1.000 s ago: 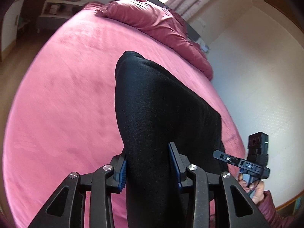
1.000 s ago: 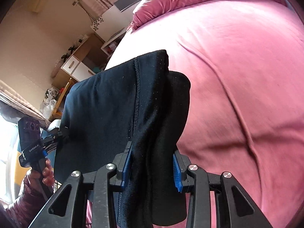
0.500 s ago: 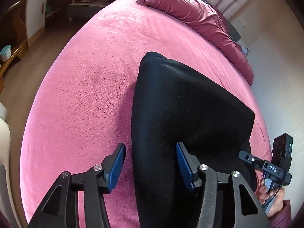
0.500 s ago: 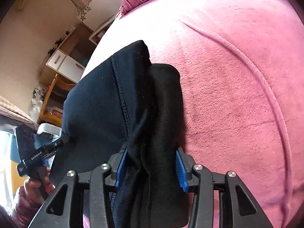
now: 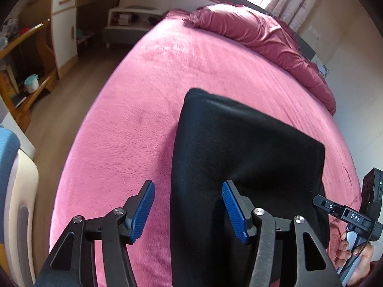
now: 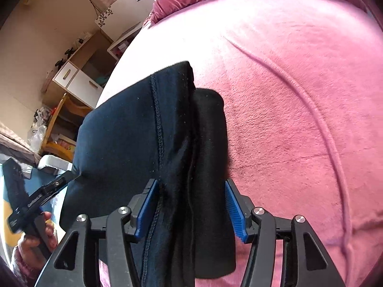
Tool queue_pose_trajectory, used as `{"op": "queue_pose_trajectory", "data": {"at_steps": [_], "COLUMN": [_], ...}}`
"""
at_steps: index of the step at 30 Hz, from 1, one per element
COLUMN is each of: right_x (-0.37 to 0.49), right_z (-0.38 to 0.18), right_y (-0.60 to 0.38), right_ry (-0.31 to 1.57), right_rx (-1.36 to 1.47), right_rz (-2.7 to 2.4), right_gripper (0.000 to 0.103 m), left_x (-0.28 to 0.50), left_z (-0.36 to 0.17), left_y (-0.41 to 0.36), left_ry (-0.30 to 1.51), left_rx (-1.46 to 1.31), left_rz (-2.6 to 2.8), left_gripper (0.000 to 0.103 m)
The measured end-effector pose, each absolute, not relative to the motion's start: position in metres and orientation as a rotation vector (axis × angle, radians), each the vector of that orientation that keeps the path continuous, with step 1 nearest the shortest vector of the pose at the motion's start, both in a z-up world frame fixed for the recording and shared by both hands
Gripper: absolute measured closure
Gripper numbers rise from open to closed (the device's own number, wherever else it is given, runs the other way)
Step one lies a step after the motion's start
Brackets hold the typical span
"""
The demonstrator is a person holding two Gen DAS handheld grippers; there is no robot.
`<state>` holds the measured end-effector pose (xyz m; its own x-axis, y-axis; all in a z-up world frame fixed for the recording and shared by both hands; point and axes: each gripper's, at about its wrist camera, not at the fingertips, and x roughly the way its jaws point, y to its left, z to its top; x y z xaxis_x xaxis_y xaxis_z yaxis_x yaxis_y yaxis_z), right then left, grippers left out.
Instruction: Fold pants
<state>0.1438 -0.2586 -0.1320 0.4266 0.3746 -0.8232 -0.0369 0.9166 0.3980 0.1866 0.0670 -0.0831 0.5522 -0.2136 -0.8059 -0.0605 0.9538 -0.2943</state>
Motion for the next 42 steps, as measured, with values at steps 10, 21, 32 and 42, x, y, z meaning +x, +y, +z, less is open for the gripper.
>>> {"op": "queue_pose_trajectory", "data": {"at_steps": [10, 21, 32, 42], "right_x": [0.097, 0.054, 0.019, -0.012], "right_z": [-0.089, -0.072, -0.058, -0.018], "right_y": [-0.249, -0.204, -0.17, -0.142], "right_ry": [0.982, 0.907, 0.852, 0.747], "right_rx": [0.207, 0.124, 0.054, -0.014], "right_rz": [0.141, 0.107, 0.011, -0.015], "right_gripper": [0.042, 0.039, 0.034, 0.025], "left_x": [0.138, 0.092, 0.061, 0.034], "left_z": [-0.051, -0.037, -0.033, 0.003], "left_y": [0.045, 0.035, 0.024, 0.006], "left_ry": [0.858, 0.805, 0.755, 0.65], "left_rx": [-0.231, -0.185, -0.167, -0.145], "left_rz": [-0.058, -0.032, 0.028, 0.01], "left_gripper": [0.041, 0.041, 0.041, 0.041]}}
